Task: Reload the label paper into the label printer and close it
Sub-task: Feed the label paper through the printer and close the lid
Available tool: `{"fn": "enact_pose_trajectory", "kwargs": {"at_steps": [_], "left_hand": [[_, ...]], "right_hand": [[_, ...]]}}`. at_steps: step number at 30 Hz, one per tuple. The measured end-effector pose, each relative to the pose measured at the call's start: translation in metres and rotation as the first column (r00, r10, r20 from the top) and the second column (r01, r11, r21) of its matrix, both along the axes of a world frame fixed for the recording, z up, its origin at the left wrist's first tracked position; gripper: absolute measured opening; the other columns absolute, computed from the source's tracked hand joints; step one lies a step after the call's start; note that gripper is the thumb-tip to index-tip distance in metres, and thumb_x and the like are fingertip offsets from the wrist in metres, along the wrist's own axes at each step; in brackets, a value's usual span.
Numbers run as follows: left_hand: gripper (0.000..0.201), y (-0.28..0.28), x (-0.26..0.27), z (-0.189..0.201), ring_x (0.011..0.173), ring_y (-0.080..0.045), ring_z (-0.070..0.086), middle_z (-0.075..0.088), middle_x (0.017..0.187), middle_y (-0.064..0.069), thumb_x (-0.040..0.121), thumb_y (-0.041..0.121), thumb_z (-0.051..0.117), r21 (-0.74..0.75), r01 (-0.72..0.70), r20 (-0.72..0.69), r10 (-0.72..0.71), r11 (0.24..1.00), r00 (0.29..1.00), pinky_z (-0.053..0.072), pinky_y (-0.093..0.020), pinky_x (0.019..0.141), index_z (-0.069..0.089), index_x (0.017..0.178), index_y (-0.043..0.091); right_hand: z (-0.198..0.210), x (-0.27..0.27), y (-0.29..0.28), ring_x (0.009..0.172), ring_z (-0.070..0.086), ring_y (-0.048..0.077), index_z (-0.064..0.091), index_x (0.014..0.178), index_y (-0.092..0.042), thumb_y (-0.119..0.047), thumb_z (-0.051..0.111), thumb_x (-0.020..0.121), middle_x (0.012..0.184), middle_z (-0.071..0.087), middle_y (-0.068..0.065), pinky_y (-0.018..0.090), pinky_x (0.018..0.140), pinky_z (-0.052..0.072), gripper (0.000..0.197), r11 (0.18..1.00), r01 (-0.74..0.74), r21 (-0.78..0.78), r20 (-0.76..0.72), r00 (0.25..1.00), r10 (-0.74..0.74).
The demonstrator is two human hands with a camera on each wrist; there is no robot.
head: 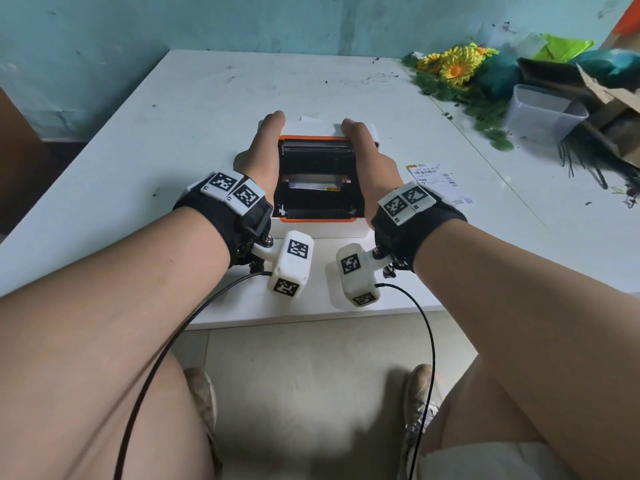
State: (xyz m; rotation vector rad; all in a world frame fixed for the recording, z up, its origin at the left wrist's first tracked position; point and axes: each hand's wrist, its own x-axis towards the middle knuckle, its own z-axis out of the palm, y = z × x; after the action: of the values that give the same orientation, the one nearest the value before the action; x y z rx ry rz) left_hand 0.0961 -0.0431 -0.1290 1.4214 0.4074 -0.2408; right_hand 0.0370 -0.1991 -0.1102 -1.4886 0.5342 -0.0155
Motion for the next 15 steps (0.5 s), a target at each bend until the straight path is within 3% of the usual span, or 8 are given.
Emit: {"fn": "enact_pose_trajectory", "kwargs": {"at_steps": [3,5,7,9,12,15], "left_hand": [[0.096,0.000,-0.002,0.000,0.097,-0.036,0.080,0.081,0.112,-0.007,0.045,0.084,0.072,-0.025,-0.036,0.014,0.036,0.999,0.999,0.062,-0.057,0.089,0.074,0.121,0.027],[0.093,-0.001,-0.008,0.004,0.095,-0.034,0.080,0.080,0.113,-0.006,0.050,0.081,0.072,-0.027,-0.032,0.019,0.032,0.999,0.999,0.064,-0.057,0.085,0.072,0.124,0.026],[0.083,-0.001,-0.015,0.011,0.096,-0.030,0.080,0.078,0.114,-0.003,0.060,0.079,0.070,-0.016,-0.021,0.034,0.021,1.000,0.999,0.065,-0.052,0.082,0.070,0.126,0.028],[0.078,0.000,-0.016,0.012,0.096,-0.028,0.080,0.078,0.113,-0.001,0.065,0.079,0.069,-0.013,-0.005,0.041,0.005,1.000,0.999,0.066,-0.048,0.079,0.070,0.126,0.030],[0.093,0.003,-0.009,0.005,0.099,-0.031,0.080,0.080,0.115,-0.003,0.050,0.084,0.071,-0.026,0.026,0.018,-0.026,0.999,1.000,0.064,-0.053,0.083,0.071,0.126,0.030],[0.102,0.007,0.007,-0.008,0.104,-0.035,0.078,0.078,0.121,-0.005,0.044,0.088,0.073,-0.017,0.041,-0.007,-0.041,0.999,0.999,0.060,-0.059,0.090,0.070,0.129,0.032]], "right_hand": [[0.005,-0.004,0.000,0.100,0.083,0.031,0.076,0.109,-0.019,-0.072,0.071,0.079,0.121,0.082,0.012,0.040,0.073,0.069,0.061,0.999,-0.019,0.033,-0.011,1.000,0.020],[0.007,-0.005,0.001,0.104,0.082,0.031,0.076,0.113,-0.018,-0.071,0.071,0.082,0.125,0.080,0.014,0.036,0.068,0.067,0.062,0.999,-0.029,0.041,-0.019,0.999,0.030],[0.008,-0.006,0.002,0.104,0.082,0.030,0.075,0.111,-0.019,-0.071,0.070,0.083,0.126,0.080,0.013,0.031,0.058,0.066,0.060,0.998,-0.034,0.045,-0.020,0.999,0.035],[0.008,-0.005,0.002,0.102,0.083,0.029,0.075,0.109,-0.019,-0.072,0.070,0.082,0.125,0.081,0.013,0.031,0.057,0.066,0.059,0.998,-0.042,0.041,-0.021,0.999,0.043],[0.009,-0.004,0.000,0.102,0.083,0.029,0.075,0.103,-0.020,-0.074,0.069,0.081,0.124,0.081,0.012,0.034,0.066,0.067,0.058,0.998,-0.054,0.014,-0.030,0.998,0.054],[0.011,-0.005,-0.001,0.089,0.080,0.023,0.071,0.096,-0.020,-0.071,0.069,0.085,0.110,0.081,0.008,0.026,0.052,0.060,0.053,0.999,-0.050,-0.004,-0.032,0.998,0.050]]}}
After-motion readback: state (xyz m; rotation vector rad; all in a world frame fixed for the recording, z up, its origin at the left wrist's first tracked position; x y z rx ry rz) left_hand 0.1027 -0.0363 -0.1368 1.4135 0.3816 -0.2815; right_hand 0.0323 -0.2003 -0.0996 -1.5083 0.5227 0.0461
